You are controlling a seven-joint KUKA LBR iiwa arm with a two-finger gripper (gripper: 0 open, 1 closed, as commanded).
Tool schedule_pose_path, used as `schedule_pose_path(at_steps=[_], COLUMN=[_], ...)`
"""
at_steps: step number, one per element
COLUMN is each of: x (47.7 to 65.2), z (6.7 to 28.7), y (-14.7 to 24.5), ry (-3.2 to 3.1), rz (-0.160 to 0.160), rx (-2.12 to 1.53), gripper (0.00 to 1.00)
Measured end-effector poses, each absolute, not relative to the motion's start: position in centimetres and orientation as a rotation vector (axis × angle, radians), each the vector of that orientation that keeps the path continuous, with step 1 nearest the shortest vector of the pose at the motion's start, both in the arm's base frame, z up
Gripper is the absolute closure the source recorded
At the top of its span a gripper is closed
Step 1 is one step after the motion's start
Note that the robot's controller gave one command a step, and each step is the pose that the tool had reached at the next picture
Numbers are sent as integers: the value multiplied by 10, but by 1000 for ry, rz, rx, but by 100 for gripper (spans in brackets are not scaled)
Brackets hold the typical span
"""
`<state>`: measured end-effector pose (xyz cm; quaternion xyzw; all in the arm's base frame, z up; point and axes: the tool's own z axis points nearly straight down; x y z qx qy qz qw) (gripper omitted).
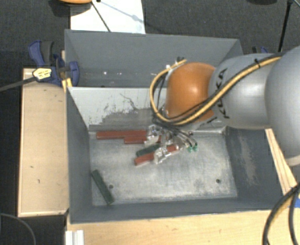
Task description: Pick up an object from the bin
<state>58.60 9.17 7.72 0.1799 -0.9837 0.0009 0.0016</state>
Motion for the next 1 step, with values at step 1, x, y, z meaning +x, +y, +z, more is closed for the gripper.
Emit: schedule_pose_path(at_steps=[1], x=[586], z=[77], y=[92], ry=[-3087], rz=[2], rx=[563], gripper=[100])
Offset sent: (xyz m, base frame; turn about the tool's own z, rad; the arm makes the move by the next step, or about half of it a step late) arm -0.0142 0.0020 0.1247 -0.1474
